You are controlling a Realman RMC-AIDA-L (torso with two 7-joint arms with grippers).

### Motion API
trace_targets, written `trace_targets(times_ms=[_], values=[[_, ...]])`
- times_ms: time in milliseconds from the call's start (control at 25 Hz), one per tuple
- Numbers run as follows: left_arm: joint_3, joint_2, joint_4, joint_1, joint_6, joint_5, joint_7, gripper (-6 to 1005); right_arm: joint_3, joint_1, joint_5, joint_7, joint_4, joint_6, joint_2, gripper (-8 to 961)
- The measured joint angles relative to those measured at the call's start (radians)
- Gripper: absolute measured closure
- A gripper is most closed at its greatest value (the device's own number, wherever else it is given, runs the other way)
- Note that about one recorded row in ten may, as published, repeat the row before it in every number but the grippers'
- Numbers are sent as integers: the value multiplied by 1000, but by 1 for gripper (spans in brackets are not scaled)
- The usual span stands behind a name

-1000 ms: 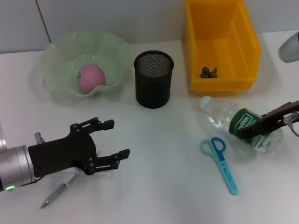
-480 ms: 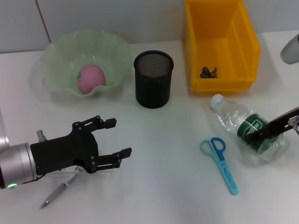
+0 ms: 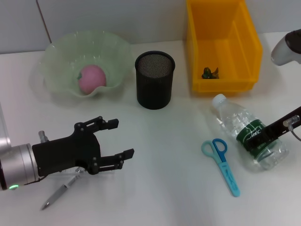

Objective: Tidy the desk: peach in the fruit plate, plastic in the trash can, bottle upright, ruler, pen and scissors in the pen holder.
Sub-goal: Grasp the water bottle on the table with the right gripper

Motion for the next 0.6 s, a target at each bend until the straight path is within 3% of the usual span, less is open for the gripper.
trace_targets(times_ms=[600], values=[[0,-1,-2,1,5,1,1,150,-6,12,-4,13,1,-3,3,170]])
